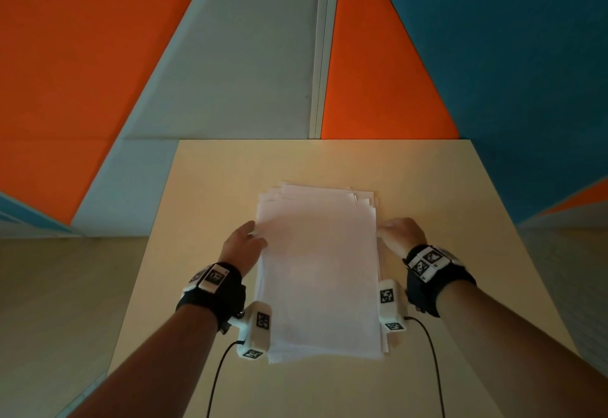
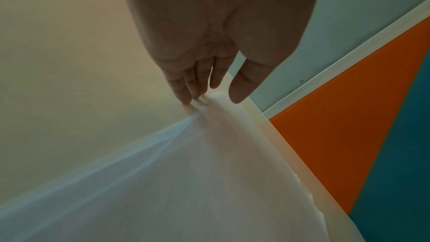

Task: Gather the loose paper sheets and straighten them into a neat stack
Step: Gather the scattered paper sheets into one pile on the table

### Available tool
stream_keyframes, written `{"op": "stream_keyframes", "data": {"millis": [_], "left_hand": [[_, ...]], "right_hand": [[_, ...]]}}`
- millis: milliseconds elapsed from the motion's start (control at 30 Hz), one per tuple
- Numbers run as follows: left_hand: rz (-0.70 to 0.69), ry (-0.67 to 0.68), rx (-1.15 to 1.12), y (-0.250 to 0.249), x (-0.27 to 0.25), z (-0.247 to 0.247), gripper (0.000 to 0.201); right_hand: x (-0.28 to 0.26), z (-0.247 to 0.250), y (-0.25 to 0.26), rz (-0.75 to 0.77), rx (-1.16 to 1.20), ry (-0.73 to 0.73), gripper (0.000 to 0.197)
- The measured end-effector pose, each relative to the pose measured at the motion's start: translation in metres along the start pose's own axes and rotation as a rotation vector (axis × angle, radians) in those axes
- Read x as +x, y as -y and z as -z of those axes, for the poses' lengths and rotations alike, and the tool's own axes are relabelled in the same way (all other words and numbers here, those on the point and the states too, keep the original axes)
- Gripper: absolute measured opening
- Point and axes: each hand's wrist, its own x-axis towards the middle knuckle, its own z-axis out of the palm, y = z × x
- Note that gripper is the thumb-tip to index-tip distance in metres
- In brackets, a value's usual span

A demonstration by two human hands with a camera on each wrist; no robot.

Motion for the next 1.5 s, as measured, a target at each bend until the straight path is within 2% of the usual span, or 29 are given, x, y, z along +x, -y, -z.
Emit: {"op": "stream_keyframes", "data": {"millis": [167, 300, 400, 533, 633, 733, 833, 1000, 1133, 1233, 1300, 1400, 1500], "left_hand": [[-0.024, 0.079, -0.022, -0.007, 0.011, -0.005, 0.063], [-0.032, 0.127, -0.043, -0.010, 0.022, -0.009, 0.065], [-0.031, 0.102, -0.053, -0.009, 0.026, -0.008, 0.065], [-0.036, 0.086, -0.080, -0.013, 0.032, -0.008, 0.066], [-0.041, 0.134, -0.057, -0.021, 0.033, -0.013, 0.067], [-0.037, 0.118, -0.057, -0.019, 0.033, -0.010, 0.064], [-0.027, 0.022, 0.063, -0.011, 0.019, 0.000, 0.056], [-0.014, -0.011, 0.269, 0.015, -0.039, 0.005, 0.047], [0.019, -0.037, 0.267, 0.036, -0.072, 0.003, 0.031], [-0.010, 0.006, 0.281, 0.045, -0.082, -0.004, 0.020], [-0.028, 0.023, 0.297, 0.045, -0.086, -0.010, 0.020], [-0.020, 0.020, 0.306, 0.046, -0.088, -0.014, 0.019], [0.004, -0.018, 0.287, 0.051, -0.088, -0.009, 0.018]], "right_hand": [[0.005, -0.004, 0.013, 0.051, 0.034, 0.052, 0.026], [0.014, -0.012, 0.024, 0.091, 0.046, 0.129, 0.016], [0.020, -0.009, 0.025, 0.080, 0.026, 0.132, 0.010], [0.019, -0.008, 0.030, 0.045, -0.060, 0.073, 0.017], [0.019, -0.013, 0.038, 0.075, -0.082, 0.107, 0.012], [0.019, -0.010, 0.039, 0.069, -0.023, 0.139, 0.019], [0.006, -0.002, 0.028, 0.040, -0.036, 0.104, 0.017], [-0.036, -0.007, -0.014, -0.015, -0.067, 0.090, 0.023], [-0.066, -0.018, -0.041, -0.012, -0.092, 0.077, 0.025], [-0.080, -0.026, -0.050, -0.012, -0.063, 0.074, 0.022], [-0.086, -0.032, -0.048, -0.013, -0.031, 0.087, 0.014], [-0.088, -0.035, -0.047, -0.026, -0.009, 0.137, 0.016], [-0.089, -0.025, -0.051, -0.077, -0.031, 0.094, 0.018]]}}
